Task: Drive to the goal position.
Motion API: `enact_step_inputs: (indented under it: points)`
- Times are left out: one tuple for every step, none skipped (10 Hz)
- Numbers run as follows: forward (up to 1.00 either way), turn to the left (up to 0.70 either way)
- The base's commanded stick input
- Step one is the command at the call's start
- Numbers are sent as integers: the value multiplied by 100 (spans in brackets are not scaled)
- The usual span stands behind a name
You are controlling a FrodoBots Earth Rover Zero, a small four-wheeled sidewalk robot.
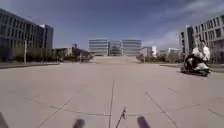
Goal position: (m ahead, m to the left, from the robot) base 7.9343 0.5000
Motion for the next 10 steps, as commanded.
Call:
enact_step_inputs:
  points:
    - [70,0]
    - [70,0]
    - [70,0]
    - [70,0]
    - [70,0]
    - [70,0]
    - [70,0]
    - [70,0]
    - [70,0]
    - [70,0]
